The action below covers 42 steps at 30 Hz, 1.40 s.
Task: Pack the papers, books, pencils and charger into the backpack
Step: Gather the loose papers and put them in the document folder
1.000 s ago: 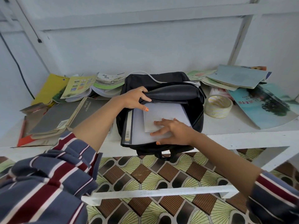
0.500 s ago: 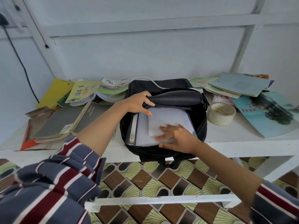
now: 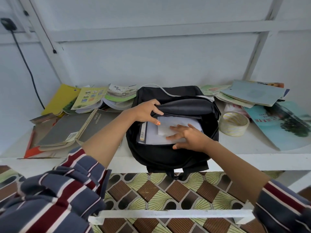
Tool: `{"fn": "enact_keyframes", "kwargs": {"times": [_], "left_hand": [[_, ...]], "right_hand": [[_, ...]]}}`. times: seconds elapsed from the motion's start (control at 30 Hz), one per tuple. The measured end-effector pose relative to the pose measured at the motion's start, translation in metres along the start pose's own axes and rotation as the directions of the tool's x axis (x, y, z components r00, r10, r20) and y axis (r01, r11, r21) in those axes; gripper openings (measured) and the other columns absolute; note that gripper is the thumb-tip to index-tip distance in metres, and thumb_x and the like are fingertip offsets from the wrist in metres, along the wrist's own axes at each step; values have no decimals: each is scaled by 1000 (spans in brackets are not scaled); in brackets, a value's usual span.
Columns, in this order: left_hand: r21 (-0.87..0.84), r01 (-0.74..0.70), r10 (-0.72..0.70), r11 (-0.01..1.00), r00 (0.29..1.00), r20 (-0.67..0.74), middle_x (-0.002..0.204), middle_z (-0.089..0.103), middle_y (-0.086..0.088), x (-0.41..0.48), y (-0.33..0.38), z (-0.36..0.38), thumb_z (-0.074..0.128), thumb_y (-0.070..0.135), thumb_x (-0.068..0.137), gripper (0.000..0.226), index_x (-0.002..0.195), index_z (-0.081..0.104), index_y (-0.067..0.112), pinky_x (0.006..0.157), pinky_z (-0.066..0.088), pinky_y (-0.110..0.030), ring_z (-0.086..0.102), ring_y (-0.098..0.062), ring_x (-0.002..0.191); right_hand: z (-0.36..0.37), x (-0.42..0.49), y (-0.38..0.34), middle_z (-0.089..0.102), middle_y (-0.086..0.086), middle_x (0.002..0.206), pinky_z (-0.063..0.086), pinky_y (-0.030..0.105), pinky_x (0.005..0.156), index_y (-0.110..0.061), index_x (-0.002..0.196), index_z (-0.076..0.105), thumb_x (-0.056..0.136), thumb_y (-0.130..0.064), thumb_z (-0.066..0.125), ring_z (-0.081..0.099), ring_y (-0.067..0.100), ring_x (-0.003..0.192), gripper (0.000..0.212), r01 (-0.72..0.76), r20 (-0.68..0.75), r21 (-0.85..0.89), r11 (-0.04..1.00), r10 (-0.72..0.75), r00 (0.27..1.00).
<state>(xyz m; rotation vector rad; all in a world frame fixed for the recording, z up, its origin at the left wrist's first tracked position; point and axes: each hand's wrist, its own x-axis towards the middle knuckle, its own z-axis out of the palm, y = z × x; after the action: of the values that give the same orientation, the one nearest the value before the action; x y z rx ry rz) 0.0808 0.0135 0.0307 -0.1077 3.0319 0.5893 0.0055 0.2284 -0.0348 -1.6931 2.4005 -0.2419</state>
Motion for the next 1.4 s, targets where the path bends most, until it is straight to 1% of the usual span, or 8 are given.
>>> {"fn": "enact_keyframes", "kwargs": {"times": [0.17, 0.5, 0.7, 0.8, 0.9, 1.03, 1.2, 1.4], "left_hand": [[-5, 5, -5, 1000, 1000, 12, 144, 31, -2, -1, 2, 0, 74, 23, 79, 52, 128, 57, 14, 101, 22, -17, 32, -16, 132], [7, 33, -33, 999, 999, 27, 144, 31, -1, -2, 4, 6, 76, 24, 77, 51, 124, 60, 14, 102, 22, -17, 32, -15, 133], [-44, 64, -59, 997, 994, 96, 126, 40, 5, -8, 10, 6, 74, 30, 78, 32, 105, 73, 12, 97, 28, -18, 41, -11, 123], [-146, 66, -74, 987, 996, -51, 108, 59, 5, -12, 18, 0, 65, 37, 85, 28, 86, 77, 11, 82, 35, -15, 54, -7, 101], [-240, 19, -91, 971, 952, -291, 92, 67, 3, -14, 21, 1, 63, 37, 86, 26, 83, 74, 14, 76, 37, -19, 58, -5, 85], [-345, 5, -166, 938, 884, -438, 85, 63, 7, -18, 23, 5, 64, 31, 86, 18, 85, 72, 16, 69, 38, -17, 57, -7, 80], [-382, 22, -225, 924, 838, -496, 91, 66, 3, -32, 18, 0, 65, 23, 87, 13, 87, 72, 14, 76, 44, -20, 59, -9, 85], [-418, 124, -366, 900, 736, -569, 89, 66, 8, -63, -13, -10, 64, 23, 87, 15, 98, 72, 17, 72, 45, -15, 57, 3, 76]], "right_hand": [[0, 4, 4, 24, -6, 154, 5, 43, 115, -37, 130, 51, 89, -38, 58, 10, 16, 145, 41, 27, -12, 64, 998, -26, 1000], [-10, 9, 6, 23, -7, 154, 7, 39, 115, -37, 132, 49, 92, -35, 54, 12, 14, 144, 41, -12, 9, -48, 999, 13, 1000], [-14, -1, -2, 50, -1, 139, 35, 35, 106, -25, 129, 55, 86, -31, 64, 46, 15, 127, 44, 61, -79, 92, 994, -54, 995], [-31, -15, -14, 68, -3, 109, 50, 33, 86, -19, 113, 68, 83, -20, 70, 63, 13, 94, 31, 200, -316, 225, 954, -123, 941], [-51, -21, -23, 67, -4, 97, 53, 27, 84, -12, 109, 69, 81, -10, 71, 64, 15, 86, 28, 290, -455, 326, 900, -119, 882], [-70, -17, -26, 68, 7, 100, 51, 26, 89, -8, 110, 68, 81, -3, 69, 64, 22, 93, 29, 271, -491, 456, 848, -14, 871], [-90, -4, -31, 66, 3, 110, 46, 21, 94, -8, 115, 65, 82, -7, 69, 62, 15, 100, 34, 230, -490, 521, 822, 67, 869], [-104, 28, -49, 62, -4, 107, 46, 11, 85, -10, 119, 62, 82, -9, 69, 60, 11, 98, 38, 206, -403, 557, 805, 44, 914]]}}
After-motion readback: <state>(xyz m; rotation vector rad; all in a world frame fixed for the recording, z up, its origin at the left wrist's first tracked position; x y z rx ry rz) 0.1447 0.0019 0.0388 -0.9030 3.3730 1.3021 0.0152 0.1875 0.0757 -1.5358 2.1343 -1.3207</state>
